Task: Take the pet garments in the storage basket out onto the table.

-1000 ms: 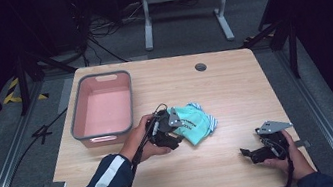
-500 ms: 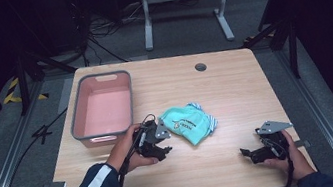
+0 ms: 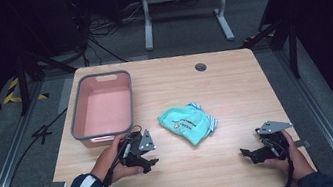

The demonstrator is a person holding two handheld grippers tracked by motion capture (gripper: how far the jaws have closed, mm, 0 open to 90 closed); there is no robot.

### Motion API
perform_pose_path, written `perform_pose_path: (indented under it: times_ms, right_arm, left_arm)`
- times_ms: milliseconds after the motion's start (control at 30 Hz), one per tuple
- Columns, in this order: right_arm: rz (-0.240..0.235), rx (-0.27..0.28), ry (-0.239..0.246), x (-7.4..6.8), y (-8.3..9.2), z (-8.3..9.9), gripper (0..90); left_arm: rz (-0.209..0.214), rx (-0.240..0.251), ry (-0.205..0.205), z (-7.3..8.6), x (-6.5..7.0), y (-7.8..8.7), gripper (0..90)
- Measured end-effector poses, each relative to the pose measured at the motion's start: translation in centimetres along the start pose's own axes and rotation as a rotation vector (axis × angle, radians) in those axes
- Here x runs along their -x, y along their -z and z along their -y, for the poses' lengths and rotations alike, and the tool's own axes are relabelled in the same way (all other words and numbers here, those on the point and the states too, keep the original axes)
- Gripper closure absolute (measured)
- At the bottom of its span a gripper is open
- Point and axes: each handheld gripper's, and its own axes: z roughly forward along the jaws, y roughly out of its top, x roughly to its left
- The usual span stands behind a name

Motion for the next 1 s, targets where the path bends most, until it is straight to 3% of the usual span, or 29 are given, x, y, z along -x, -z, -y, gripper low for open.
perform_pose_path:
  times_ms: [467,567,767,1000]
  right_arm:
    - [0.001,0.001,-0.001,0.0,0.0,0.0,0.6]
    - [0.002,0.001,-0.002,0.0,0.0,0.0,0.6]
    - [0.002,0.000,-0.002,0.0,0.0,0.0,0.6]
    - [0.003,0.000,-0.004,0.0,0.0,0.0,0.6]
  left_arm:
    - [-0.053,-0.032,0.031,4.0,0.2,1.1,22.4]
    - [-0.088,-0.049,0.057,5.0,-0.1,1.3,22.6]
    - [-0.095,-0.034,0.116,7.3,-0.4,2.1,22.7]
    - [-0.113,-0.026,0.129,9.9,-0.6,3.0,20.6]
